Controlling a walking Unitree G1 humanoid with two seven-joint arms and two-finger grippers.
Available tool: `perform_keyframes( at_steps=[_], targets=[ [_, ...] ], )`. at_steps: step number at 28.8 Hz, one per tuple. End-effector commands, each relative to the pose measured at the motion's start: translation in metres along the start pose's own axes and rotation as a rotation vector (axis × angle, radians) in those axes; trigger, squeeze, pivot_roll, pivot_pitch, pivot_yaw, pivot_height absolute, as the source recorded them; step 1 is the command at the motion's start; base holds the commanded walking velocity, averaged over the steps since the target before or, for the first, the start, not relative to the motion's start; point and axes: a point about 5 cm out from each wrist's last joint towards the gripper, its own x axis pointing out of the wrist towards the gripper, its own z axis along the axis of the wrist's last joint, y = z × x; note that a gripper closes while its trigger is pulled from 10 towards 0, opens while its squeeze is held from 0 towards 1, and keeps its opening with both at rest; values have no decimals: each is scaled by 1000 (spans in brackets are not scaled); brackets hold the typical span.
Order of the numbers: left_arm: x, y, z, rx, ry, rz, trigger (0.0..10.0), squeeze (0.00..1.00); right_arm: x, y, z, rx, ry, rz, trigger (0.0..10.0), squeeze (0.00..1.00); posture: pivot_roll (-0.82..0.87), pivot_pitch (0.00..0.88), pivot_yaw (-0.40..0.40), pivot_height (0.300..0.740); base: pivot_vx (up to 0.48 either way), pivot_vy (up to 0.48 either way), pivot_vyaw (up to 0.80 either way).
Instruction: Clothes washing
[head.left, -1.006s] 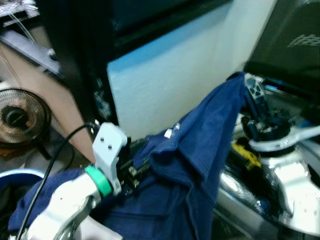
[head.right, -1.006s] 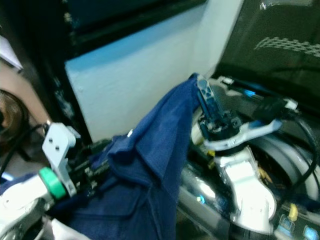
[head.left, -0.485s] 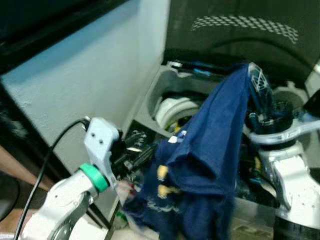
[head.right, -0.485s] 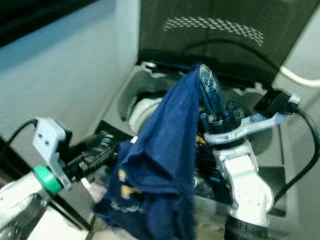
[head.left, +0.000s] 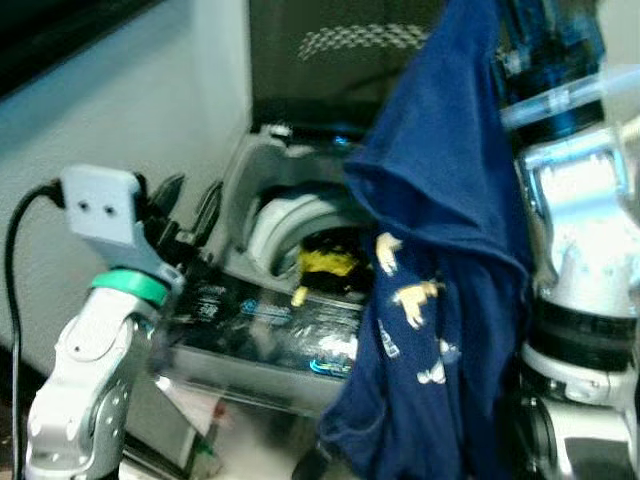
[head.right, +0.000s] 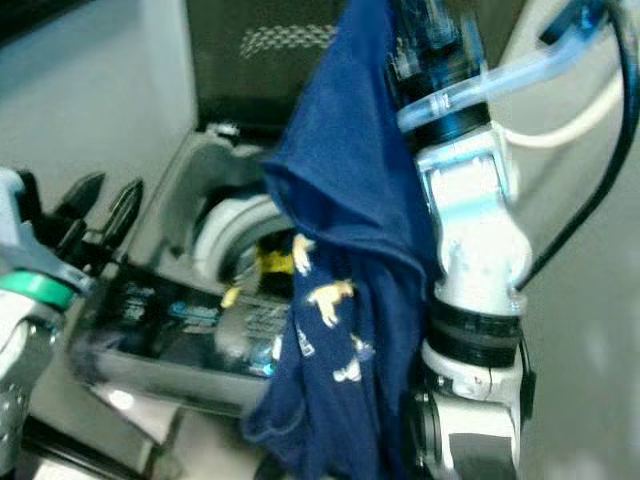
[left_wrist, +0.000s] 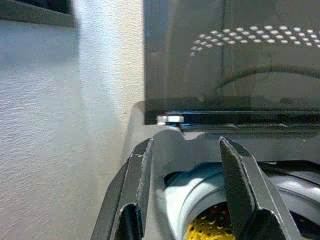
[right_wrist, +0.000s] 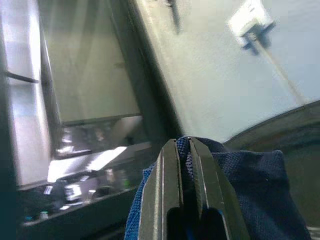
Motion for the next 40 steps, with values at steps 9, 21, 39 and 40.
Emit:
perform_keyframes(
  at_steps=[9,21,39,40],
  targets=[
    [-2,7,-3,1,1,94,10000,0,15,-7,-33,-124,170,-73,10000,0,175,0,2,740,0,0,-711],
    [-5,-3,-2,-27,-14,63,10000,0,9,-6,-60,-150,311,-19,10000,0,177,0,-10,740,0,80,0],
    [-6,-14,-7,-28,3,1,10000,0,121,-1,65,-304,-110,-123,10000,0,166,0,-11,740,0,53,0],
    [-6,-15,-7,-24,6,-4,10000,0,126,1,82,-284,-167,-153,10000,0,166,0,-11,740,0,0,0]
  ],
)
